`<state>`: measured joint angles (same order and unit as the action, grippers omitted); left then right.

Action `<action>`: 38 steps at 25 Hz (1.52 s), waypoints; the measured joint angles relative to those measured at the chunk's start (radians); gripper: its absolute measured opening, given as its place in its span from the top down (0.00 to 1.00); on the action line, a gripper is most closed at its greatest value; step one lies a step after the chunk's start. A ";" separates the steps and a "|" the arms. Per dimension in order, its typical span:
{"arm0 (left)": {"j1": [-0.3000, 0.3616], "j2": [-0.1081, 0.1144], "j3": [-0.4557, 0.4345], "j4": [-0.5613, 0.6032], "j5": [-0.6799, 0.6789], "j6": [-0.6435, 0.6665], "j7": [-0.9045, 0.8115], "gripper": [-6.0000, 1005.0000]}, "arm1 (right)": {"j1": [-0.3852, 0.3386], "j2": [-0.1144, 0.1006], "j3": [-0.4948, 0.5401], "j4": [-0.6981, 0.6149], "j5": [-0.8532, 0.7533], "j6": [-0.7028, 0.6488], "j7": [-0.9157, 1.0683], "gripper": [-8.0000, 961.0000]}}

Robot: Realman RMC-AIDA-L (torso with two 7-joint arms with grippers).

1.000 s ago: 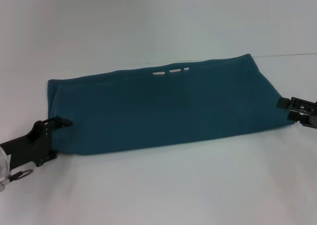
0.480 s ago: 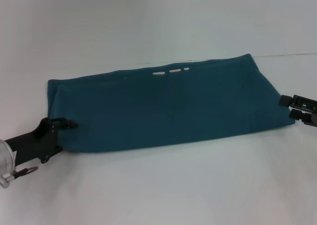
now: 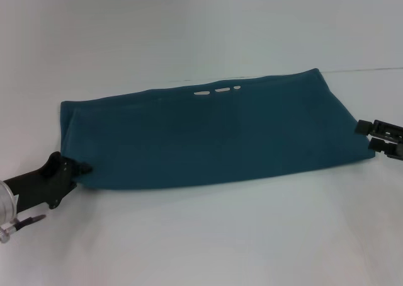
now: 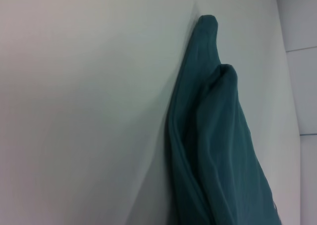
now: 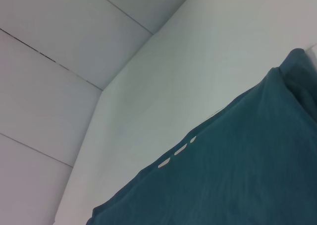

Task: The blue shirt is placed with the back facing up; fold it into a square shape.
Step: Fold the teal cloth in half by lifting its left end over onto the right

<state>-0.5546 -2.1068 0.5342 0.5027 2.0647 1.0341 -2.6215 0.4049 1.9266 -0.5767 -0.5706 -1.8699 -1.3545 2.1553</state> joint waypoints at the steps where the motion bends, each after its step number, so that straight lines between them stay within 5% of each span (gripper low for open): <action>1: 0.000 -0.001 0.000 0.002 0.000 0.001 0.013 0.81 | 0.000 0.000 0.001 0.000 0.000 0.000 0.000 0.12; 4: 0.003 -0.003 -0.001 0.016 -0.001 0.010 0.081 0.94 | -0.003 0.000 0.001 0.001 0.000 0.000 0.001 0.12; 14: 0.081 -0.007 -0.003 0.130 -0.001 0.088 0.179 0.97 | -0.011 0.000 0.006 0.019 0.000 0.006 0.007 0.12; 25: 0.157 0.014 -0.089 0.219 0.057 0.106 0.181 0.96 | -0.017 0.001 0.006 0.041 0.000 0.029 0.004 0.12; 38: 0.096 0.032 -0.128 0.251 0.017 0.227 0.195 0.95 | -0.013 0.004 0.002 0.043 0.000 0.037 0.001 0.13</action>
<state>-0.4589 -2.0748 0.4061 0.7539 2.0815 1.2612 -2.4260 0.3921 1.9302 -0.5751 -0.5275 -1.8699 -1.3174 2.1565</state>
